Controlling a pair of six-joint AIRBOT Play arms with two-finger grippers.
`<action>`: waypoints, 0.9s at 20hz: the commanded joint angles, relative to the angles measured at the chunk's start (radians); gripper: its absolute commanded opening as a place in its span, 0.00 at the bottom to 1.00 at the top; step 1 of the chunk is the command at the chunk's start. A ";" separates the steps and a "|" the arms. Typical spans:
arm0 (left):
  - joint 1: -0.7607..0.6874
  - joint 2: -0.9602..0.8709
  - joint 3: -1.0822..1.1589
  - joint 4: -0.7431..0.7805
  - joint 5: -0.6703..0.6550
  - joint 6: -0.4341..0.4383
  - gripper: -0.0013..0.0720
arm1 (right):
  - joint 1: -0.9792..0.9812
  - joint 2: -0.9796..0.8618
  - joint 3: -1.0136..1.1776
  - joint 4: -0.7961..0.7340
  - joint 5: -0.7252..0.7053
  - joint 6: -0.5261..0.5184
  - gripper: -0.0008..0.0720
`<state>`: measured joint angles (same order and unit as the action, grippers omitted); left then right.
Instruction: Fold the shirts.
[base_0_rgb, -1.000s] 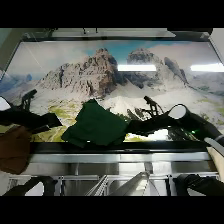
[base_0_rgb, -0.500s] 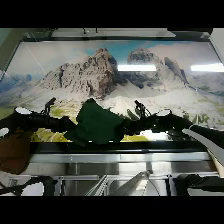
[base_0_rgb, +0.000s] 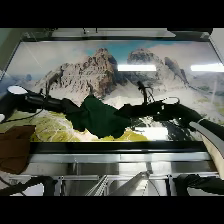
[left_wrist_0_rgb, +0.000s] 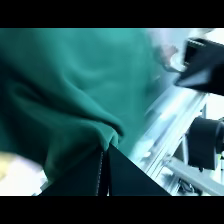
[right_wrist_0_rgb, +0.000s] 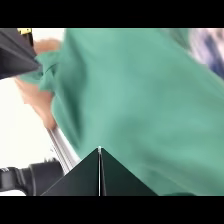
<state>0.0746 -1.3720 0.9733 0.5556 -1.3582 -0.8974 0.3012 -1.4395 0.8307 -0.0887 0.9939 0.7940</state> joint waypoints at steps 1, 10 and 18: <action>0.006 0.119 0.077 -0.022 -0.012 -0.013 0.04 | -0.075 0.078 0.032 -0.064 0.013 -0.008 0.13; 0.069 0.130 -0.120 -0.026 -0.004 0.019 0.04 | -0.186 -0.067 0.029 -0.408 0.066 0.246 0.83; 0.244 0.130 -0.120 -0.036 -0.027 0.034 0.04 | -0.056 -0.233 0.029 -0.226 0.129 0.062 0.44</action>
<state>0.2680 -1.2415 0.8558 0.5220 -1.3769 -0.8692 0.2024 -1.6295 0.8593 -0.4164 1.0748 0.9455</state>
